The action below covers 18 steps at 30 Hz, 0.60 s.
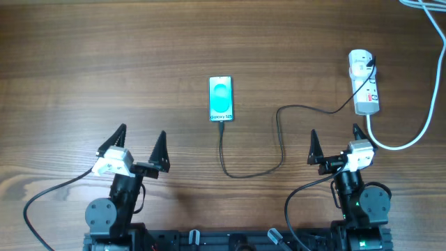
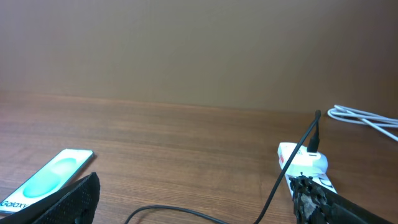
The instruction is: Plug charger to phone and switch on socket
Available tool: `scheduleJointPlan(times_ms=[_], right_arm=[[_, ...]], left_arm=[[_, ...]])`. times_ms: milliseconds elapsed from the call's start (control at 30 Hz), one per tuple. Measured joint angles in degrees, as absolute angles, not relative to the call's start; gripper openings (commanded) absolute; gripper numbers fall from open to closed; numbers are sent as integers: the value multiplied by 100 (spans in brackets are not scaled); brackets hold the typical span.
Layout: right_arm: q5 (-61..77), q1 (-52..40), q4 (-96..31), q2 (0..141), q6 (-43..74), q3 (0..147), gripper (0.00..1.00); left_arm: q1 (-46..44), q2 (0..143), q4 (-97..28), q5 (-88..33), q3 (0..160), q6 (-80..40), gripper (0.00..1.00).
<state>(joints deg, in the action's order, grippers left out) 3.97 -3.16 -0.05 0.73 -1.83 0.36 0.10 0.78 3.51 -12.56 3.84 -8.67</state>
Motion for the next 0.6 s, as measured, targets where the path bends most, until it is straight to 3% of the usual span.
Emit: scheduleJointPlan(times_ms=[200,367,600], right_arm=[[397,-316,-8,73,-183,36,100],[397,-316,-8,73,-183,36,100],[397,-316,-5,73,-183,36,100]], left_arm=[[19,78,661,-773,80,-1236,100],[106,86,-349,-794,56,-493,100],[163,78,-395,-333,58,60,100]])
